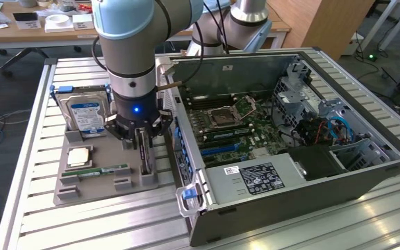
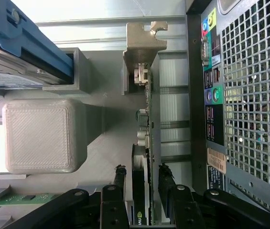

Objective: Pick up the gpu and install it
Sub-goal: 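Pick up the gpu and move the gpu toward the slot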

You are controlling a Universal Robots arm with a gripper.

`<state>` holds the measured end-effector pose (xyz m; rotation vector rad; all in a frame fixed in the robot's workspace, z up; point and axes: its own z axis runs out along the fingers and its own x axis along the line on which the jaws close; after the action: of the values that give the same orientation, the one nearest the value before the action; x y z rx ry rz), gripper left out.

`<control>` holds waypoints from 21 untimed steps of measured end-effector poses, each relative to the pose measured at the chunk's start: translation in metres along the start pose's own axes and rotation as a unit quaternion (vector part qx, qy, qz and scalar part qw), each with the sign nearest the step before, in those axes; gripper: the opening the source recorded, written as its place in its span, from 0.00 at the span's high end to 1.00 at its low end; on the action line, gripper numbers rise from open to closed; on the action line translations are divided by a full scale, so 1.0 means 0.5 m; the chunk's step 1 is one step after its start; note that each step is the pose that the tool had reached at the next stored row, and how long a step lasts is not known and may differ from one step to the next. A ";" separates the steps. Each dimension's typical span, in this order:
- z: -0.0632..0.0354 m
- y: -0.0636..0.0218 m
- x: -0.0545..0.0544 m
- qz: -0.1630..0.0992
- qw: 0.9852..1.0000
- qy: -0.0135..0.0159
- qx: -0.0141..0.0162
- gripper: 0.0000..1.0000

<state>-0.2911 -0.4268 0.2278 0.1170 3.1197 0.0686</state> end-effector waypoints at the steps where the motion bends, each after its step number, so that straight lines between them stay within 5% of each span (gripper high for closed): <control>1: 0.000 0.000 0.000 0.000 1.000 0.000 0.000 0.58; 7: 0.000 0.000 0.000 0.000 1.000 0.000 0.000 0.60; 8: 0.000 0.000 0.000 0.000 1.000 0.000 0.000 0.67; 21: 0.000 0.000 0.000 0.000 1.000 0.000 0.000 0.67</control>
<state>-0.2911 -0.4268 0.2278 0.1170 3.1198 0.0686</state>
